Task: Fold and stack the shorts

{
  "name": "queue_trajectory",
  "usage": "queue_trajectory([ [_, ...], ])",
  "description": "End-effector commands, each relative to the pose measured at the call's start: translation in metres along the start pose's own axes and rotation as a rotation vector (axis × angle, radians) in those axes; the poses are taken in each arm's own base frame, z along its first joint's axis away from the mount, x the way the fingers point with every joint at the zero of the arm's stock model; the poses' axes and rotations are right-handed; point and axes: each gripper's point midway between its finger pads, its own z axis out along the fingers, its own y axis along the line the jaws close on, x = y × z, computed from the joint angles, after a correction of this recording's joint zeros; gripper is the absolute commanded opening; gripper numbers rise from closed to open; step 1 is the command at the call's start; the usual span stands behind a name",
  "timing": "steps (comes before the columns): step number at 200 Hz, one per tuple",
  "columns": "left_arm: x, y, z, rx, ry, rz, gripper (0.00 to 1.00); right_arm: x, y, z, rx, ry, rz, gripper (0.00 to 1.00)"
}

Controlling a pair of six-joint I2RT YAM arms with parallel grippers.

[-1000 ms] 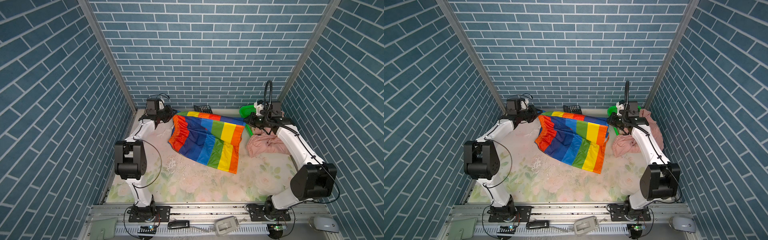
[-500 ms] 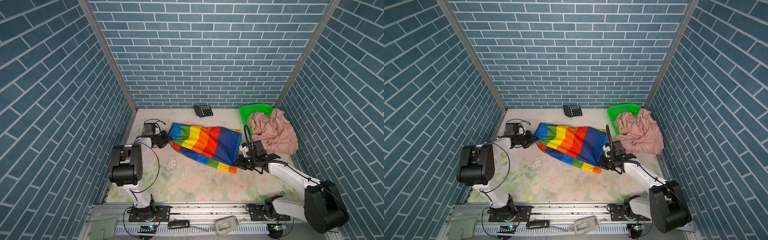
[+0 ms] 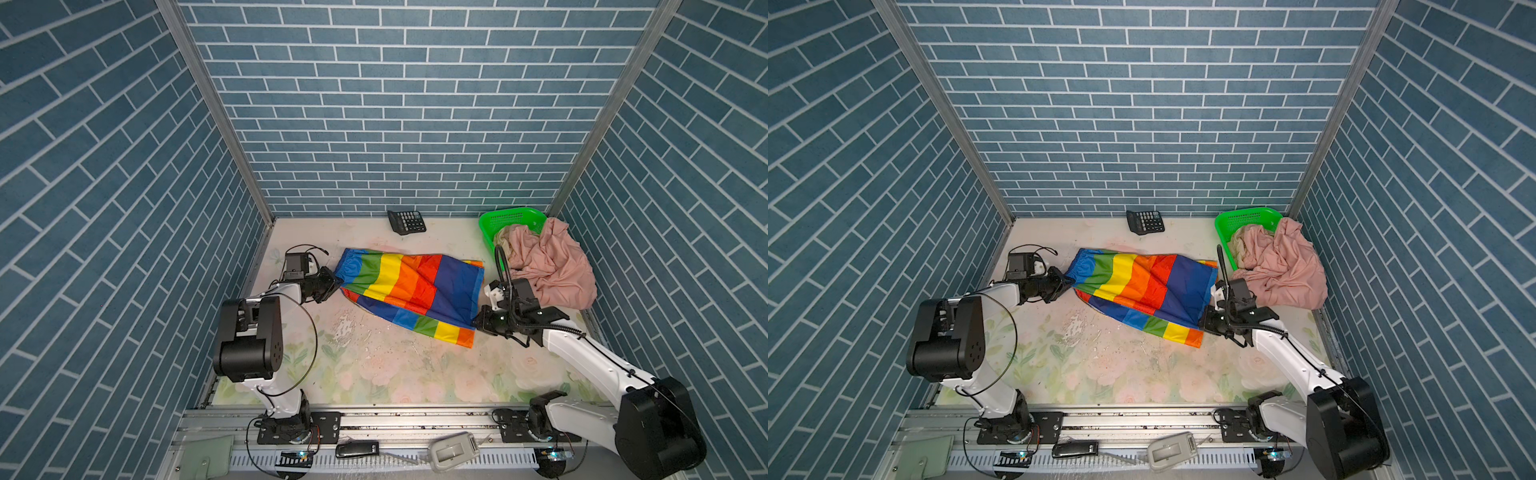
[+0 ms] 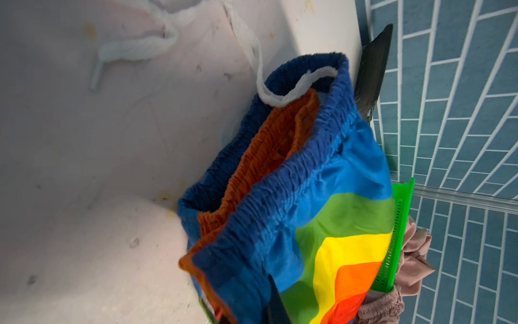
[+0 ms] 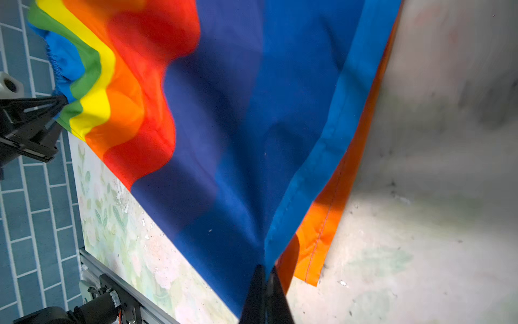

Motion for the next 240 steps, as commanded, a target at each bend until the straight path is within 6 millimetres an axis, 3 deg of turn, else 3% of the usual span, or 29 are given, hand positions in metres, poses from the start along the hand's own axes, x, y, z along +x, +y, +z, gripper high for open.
queue_trajectory([
  [1, -0.019, -0.022, -0.008, 0.029, -0.075, 0.037, 0.18, -0.006, -0.013, -0.016, 0.116, 0.001, -0.068, 0.0],
  [21, -0.01, -0.008, -0.005, -0.001, -0.065, 0.023, 0.21, 0.011, -0.018, -0.005, 0.098, 0.041, -0.043, 0.0],
  [52, 0.009, 0.02, 0.003, -0.036, -0.029, -0.011, 0.27, 0.064, -0.038, 0.023, 0.1, 0.15, 0.011, 0.0],
  [70, 0.017, 0.028, 0.005, -0.035, -0.016, -0.027, 0.38, 0.084, -0.052, 0.028, 0.124, 0.182, 0.039, 0.0],
  [80, 0.018, 0.026, 0.003, -0.028, -0.013, -0.024, 0.46, 0.088, -0.053, 0.027, 0.122, 0.185, 0.042, 0.08],
  [100, 0.012, 0.013, -0.01, -0.045, -0.023, 0.016, 0.75, 0.083, -0.047, 0.019, 0.115, 0.184, 0.018, 0.34],
  [111, 0.003, 0.002, -0.025, -0.086, -0.057, 0.062, 0.98, 0.073, -0.041, 0.011, 0.125, 0.17, -0.012, 0.49],
  [133, -0.02, -0.026, -0.056, -0.145, -0.13, 0.142, 0.99, 0.038, -0.023, -0.01, 0.137, 0.093, -0.065, 0.74],
  [147, -0.025, -0.055, -0.061, -0.101, -0.135, 0.171, 1.0, 0.015, -0.015, -0.015, 0.128, 0.044, -0.065, 0.86],
  [163, -0.011, -0.093, -0.043, -0.038, -0.074, 0.212, 1.0, -0.008, -0.007, -0.005, 0.069, 0.012, -0.013, 0.96],
  [175, 0.01, -0.118, -0.016, -0.001, 0.007, 0.242, 1.0, -0.021, 0.002, 0.011, 0.011, 0.01, 0.023, 0.98],
  [192, 0.036, -0.13, 0.024, 0.021, 0.087, 0.237, 1.0, -0.033, 0.022, 0.035, -0.102, 0.023, 0.07, 0.99],
  [210, 0.055, -0.123, 0.055, 0.029, 0.124, 0.22, 1.0, -0.033, 0.036, 0.056, -0.159, 0.044, 0.082, 0.98],
  [240, 0.073, -0.072, 0.074, -0.055, 0.165, 0.188, 1.0, -0.018, 0.022, 0.086, -0.142, 0.109, 0.101, 0.99],
])
